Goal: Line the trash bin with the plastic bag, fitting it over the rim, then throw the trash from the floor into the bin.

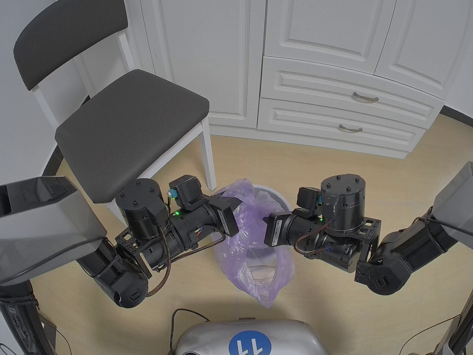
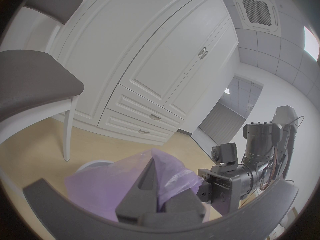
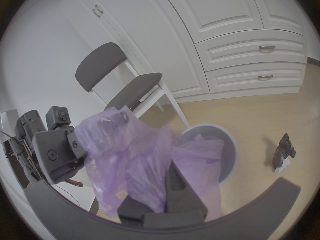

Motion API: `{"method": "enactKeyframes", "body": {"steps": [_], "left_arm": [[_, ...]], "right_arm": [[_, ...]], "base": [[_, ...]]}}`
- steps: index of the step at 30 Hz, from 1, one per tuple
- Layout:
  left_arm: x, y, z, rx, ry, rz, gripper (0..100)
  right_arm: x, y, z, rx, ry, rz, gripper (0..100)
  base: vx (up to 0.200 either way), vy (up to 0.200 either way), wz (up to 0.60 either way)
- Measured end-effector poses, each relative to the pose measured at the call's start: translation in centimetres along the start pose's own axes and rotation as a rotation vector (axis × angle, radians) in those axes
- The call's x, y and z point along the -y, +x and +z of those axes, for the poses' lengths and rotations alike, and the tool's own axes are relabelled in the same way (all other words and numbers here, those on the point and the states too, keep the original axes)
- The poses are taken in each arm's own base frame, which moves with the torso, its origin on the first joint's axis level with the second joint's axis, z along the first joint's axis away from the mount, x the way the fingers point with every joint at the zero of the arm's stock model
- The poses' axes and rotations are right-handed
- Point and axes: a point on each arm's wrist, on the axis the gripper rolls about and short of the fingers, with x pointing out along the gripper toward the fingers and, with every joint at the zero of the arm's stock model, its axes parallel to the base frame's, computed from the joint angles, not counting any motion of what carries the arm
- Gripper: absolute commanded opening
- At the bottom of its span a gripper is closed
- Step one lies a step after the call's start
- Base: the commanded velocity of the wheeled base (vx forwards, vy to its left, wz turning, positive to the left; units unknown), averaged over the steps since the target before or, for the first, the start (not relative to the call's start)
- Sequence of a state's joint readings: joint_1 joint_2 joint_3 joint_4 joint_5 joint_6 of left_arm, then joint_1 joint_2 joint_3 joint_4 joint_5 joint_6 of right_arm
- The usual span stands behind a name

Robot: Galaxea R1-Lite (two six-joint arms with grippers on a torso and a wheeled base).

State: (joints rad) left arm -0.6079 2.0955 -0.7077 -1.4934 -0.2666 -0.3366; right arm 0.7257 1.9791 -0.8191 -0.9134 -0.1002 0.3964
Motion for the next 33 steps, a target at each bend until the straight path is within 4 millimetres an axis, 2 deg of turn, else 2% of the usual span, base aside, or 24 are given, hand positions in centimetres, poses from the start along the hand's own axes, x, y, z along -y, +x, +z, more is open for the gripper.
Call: {"method": "enactKeyframes", "body": {"steps": [7, 16, 21, 27, 33], "left_arm": [[-0.1, 0.5, -1.0, -0.022, -0.007, -0.005, 0], [-1.1, 2.7, -2.7, -0.01, -0.06, 0.013, 0], [-2.4, 4.7, -3.5, 0.046, -0.113, 0.073, 0], [-5.0, 7.0, -4.8, 0.113, -0.184, 0.127, 0], [-7.7, 8.0, -5.9, 0.147, -0.257, 0.174, 0]], "right_arm": [[0.8, 0.5, 0.0, -0.032, 0.004, -0.034, 0], [3.2, 2.4, 0.4, -0.018, 0.05, -0.099, 0], [4.8, 3.5, 0.4, -0.007, 0.074, -0.129, 0], [6.0, 4.9, 0.7, 0.023, 0.172, -0.147, 0], [7.2, 6.4, 1.4, 0.112, 0.254, -0.138, 0]], "base": [[0.0, 0.0, 0.0], [0.0, 0.0, 0.0], [0.0, 0.0, 0.0], [0.0, 0.0, 0.0], [0.0, 0.0, 0.0]]}}
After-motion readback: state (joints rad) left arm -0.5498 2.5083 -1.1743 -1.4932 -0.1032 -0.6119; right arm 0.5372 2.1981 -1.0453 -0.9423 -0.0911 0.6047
